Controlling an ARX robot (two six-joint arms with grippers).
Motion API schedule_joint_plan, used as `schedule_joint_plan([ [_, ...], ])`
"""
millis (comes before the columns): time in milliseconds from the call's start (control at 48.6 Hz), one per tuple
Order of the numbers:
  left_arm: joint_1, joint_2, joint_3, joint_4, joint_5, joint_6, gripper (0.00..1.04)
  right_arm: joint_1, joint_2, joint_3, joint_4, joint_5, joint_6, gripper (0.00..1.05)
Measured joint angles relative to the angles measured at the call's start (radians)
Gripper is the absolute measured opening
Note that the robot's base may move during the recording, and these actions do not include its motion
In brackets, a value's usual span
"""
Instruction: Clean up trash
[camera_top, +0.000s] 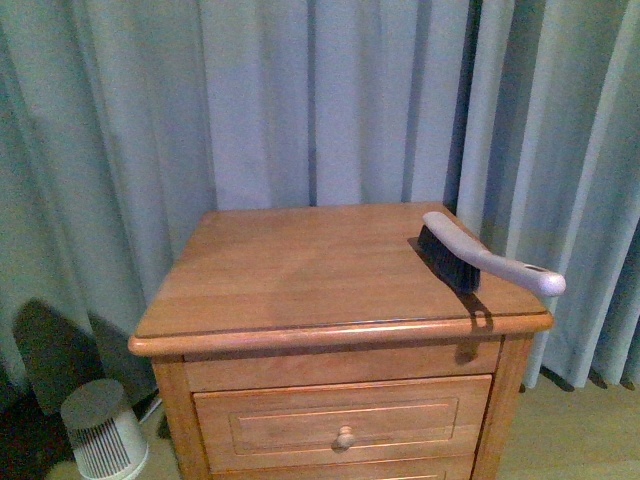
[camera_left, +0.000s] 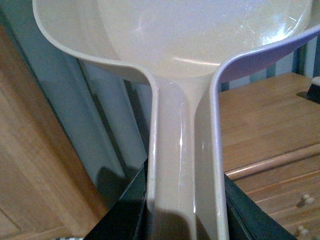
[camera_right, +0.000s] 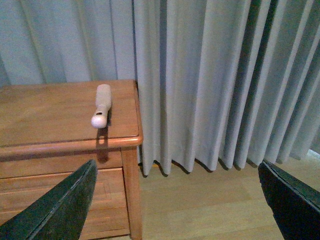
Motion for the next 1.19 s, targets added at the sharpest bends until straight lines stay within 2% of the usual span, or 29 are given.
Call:
schedule_joint_plan([
  [124,0.107,-0.043,-0.031,-0.037,0.084,-0.002,0.27,0.0,0.0,0.0,0.0,0.0,0.0,0.97],
  [247,0.146,-0.063,-0.047,-0.059,0.089,-0.002,0.27,0.004,0.002,0.001,-0.002,0.017,-0.007,0.97],
  [329,0.148,-0.065,-0.048,-0.06,0.092,-0.002,0.27,0.153,0.132,0.045,-0.075,0.411,-0.1,0.97],
  [371,0.148,-0.066,-0.048,-0.06,0.092,-0.002,0.27,0.193,0.209,0.065,-0.063,0.497,-0.108,0.97],
  [412,0.148,-0.068,-0.048,-0.06,0.098,-0.002,0.27,0.203,0.312,0.103,-0.026,0.519,-0.105,0.97],
  [515,0.148,-0.068,-0.048,-0.06,0.099,-0.002,0.27,0.183,0.612,0.292,0.069,0.392,-0.063,0.97],
  [576,0.148,-0.068,-0.048,-0.06,0.099,-0.002,0.27,0.176,0.799,0.441,0.069,0.3,-0.038,0.97],
  [721,0.148,-0.068,-0.048,-0.06,0.1,-0.002,0.27,0.176,1.068,0.688,0.008,0.203,0.009,0.97],
  [1009,0.148,-0.069,-0.048,-0.06,0.099,-0.002,0.27,0.223,1.573,1.211,-0.279,0.094,0.129,0.97],
  [1194,0.149,-0.069,-0.048,-0.06,0.099,-0.002,0.27,0.241,1.73,1.35,-0.374,0.069,0.195,0.97],
])
